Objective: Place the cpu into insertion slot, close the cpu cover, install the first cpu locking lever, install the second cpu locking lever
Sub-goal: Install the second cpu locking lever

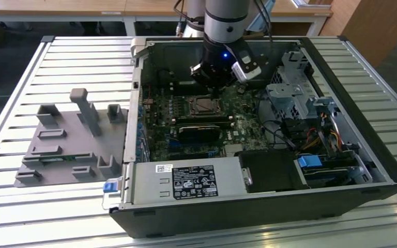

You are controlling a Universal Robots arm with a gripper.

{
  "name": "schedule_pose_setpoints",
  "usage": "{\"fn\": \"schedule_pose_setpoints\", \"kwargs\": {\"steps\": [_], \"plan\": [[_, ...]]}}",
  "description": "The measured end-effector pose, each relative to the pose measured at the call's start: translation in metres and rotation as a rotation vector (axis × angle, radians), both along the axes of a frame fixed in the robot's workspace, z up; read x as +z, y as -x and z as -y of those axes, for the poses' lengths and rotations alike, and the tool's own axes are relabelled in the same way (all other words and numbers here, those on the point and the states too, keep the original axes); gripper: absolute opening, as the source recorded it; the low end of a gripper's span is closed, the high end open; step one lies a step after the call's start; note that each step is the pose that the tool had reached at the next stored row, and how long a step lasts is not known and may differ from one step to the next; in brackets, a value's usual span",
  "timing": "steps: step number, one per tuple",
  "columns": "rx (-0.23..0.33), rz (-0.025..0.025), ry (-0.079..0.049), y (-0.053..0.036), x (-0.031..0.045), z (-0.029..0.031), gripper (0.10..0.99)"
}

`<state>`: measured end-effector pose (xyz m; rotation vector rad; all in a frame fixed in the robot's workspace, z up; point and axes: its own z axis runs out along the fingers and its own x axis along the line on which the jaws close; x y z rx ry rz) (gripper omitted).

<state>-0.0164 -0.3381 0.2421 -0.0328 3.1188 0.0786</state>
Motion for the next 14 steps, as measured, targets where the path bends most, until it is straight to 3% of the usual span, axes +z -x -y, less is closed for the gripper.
{"fn": "schedule_pose_setpoints", "kwargs": {"steps": [7,11,14], "plan": [[0.000,-0.0013,-0.003,0.0000,0.0000,0.0127,0.118],[0.000,-0.0134,-0.033,0.0000,-0.0008,0.0164,0.118],[0.000,-0.0148,-0.043,0.0000,-0.0018,0.0192,0.118]]}}
